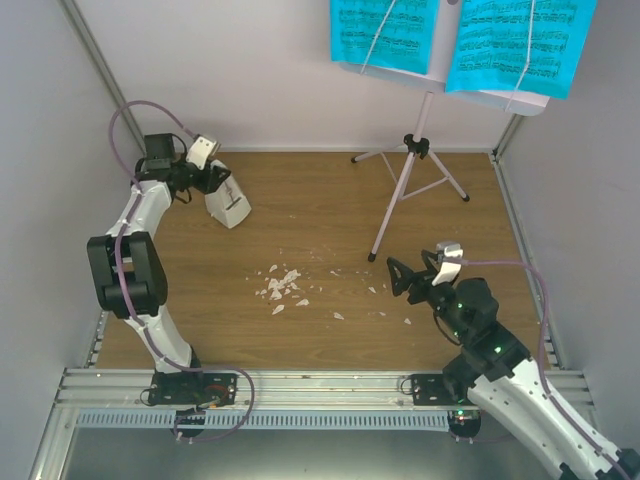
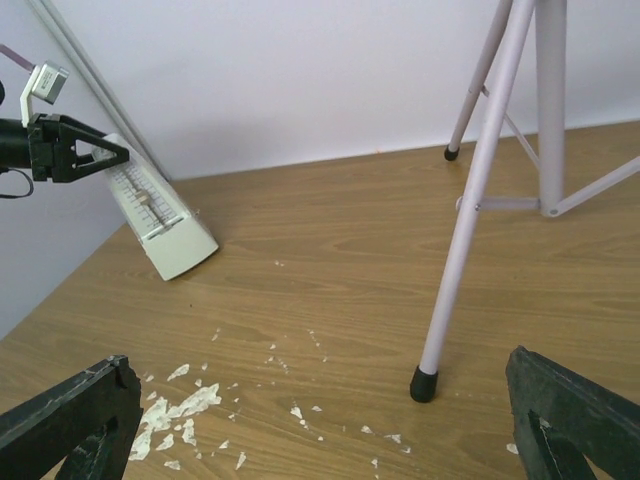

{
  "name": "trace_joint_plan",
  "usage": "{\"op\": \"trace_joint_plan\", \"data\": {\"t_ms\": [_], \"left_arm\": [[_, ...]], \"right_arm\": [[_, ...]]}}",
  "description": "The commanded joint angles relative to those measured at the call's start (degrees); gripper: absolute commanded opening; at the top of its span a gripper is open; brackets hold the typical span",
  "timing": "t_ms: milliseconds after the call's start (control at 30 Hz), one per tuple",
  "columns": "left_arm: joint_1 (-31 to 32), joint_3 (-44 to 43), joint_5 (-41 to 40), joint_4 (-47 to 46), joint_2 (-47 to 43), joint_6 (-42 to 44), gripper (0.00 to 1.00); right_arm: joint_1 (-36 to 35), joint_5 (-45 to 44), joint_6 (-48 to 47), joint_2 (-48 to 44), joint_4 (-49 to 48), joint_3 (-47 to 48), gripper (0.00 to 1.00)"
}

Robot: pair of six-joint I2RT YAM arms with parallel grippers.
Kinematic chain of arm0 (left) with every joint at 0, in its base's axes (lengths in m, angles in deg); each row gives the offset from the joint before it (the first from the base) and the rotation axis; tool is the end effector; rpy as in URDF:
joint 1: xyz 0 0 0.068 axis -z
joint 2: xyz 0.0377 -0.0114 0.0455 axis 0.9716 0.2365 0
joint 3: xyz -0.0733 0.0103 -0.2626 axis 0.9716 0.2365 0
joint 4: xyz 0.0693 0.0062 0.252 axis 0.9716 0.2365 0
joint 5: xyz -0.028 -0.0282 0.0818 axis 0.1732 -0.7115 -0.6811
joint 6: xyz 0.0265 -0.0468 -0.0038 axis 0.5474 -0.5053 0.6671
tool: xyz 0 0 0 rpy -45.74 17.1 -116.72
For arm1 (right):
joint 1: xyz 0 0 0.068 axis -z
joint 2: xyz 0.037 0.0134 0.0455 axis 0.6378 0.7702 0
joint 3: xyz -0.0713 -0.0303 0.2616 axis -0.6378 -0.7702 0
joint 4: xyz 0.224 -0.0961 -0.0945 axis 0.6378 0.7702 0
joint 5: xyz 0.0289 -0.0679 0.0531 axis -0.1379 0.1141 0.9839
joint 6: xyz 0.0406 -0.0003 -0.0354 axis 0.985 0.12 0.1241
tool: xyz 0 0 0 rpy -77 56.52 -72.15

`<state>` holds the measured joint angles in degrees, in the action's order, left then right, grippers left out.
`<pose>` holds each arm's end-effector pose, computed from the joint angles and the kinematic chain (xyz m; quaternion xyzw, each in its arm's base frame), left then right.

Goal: Pack up the instrument practice props

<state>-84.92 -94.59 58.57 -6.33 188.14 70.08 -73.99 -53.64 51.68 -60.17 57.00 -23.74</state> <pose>0.4126 0.0422 0.2769 0.2627 0.8352 -0.1299 0.4654 0.1075 0.0680 0.2562 -0.0115 0.7669 0.2798 0.5774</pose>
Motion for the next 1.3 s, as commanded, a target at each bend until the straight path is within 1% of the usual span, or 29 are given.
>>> {"op": "trace_joint_plan", "data": {"t_ms": [0, 100, 200, 233, 333, 433, 500, 567, 633, 667, 733, 833, 900, 967, 1033, 1100, 1167, 1200, 1267], "left_arm": [[0.8, -2.37, 1.62, -5.13, -0.99, 0.66, 0.59], [0.78, -2.79, 1.49, -4.48, -1.44, 0.58, 0.68], [0.78, -3.11, 1.88, -4.54, -2.61, -0.41, 0.8], [0.78, -3.1, 1.88, -4.87, -3.34, -1.03, 0.82], [0.86, -2.88, 1.95, -6.51, -6.32, -4.13, 0.86], [1.4, -2.34, 3.12, -9.05, -10.93, -9.74, 0.87], [2.41, -0.94, 4.63, -11.59, -15.74, -14.93, 0.88], [4.34, 1.76, 5.31, -15.4, -20.21, -20.68, 0.9], [7.31, 4.86, 3.13, -17.34, -24.26, -26.45, 0.93], [9.02, 6.33, 2.28, -17.44, -25.93, -30.35, 0.93], [12.92, 8.89, 2.3, -16.26, -28.12, -32.03, 0.93], [18.33, 13.39, -0.38, -13.48, -31.13, -31.06, 0.93], [20.16, 18.26, -1.38, -13.4, -33.45, -30.43, 0.93], [20.69, 21.85, -2.01, -13.68, -35.74, -29.5, 0.93], [20.67, 23.21, -3.84, -11.74, -37.52, -26.82, 0.93], [20.73, 23.5, -7.66, -8.99, -38.99, -23.37, 0.94], [20.73, 25.31, -11.38, -9.0, -40.62, -21.69, 0.94], [20.72, 26.42, -12.47, -10.07, -41.48, -21.56, 0.95], [20.63, 28.02, -11.8, -10.72, -41.92, -21.76, 0.95]], "right_arm": [[0.4, -1.82, -0.89, -1.86, 2.47, 1.72, 1.0], [0.35, -2.54, -1.24, -2.92, 3.47, 2.15, 1.0], [0.35, -3.12, -2.03, -3.36, 4.45, 3.07, 1.0], [0.35, -3.37, -2.13, -3.41, 4.66, 3.42, 1.0], [0.31, -4.74, -1.77, -2.95, 4.78, 4.81, 1.0], [0.33, -6.13, -1.88, -1.63, 3.85, 6.81, 1.0], [0.36, -6.78, -3.22, 1.72, 3.02, 8.77, 1.0], [0.31, -9.69, -4.87, 7.23, 3.77, 12.08, 1.0], [1.11, -12.61, -7.15, 14.82, 5.31, 16.52, 1.0], [2.54, -12.25, -8.23, 18.63, 5.87, 18.88, 1.0], [7.53, -7.27, -9.26, 24.71, 5.02, 22.24, 1.0], [18.25, 5.66, -8.49, 28.74, -1.23, 23.59, 0.98], [24.59, 12.3, -7.49, 30.19, -7.38, 23.53, 0.97], [30.04, 18.06, -6.63, 32.05, -13.21, 23.6, 0.95], [35.98, 23.56, -6.15, 34.8, -18.48, 24.36, 0.92], [38.88, 26.79, -6.3, 38.13, -22.69, 25.94, 0.9], [40.16, 28.75, -7.12, 41.34, -26.98, 27.34, 0.88], [40.25, 29.37, -8.0, 42.73, -29.53, 27.98, 0.87], [40.26, 30.75, -9.69, 45.86, -35.36, 28.42, 0.84]]}}
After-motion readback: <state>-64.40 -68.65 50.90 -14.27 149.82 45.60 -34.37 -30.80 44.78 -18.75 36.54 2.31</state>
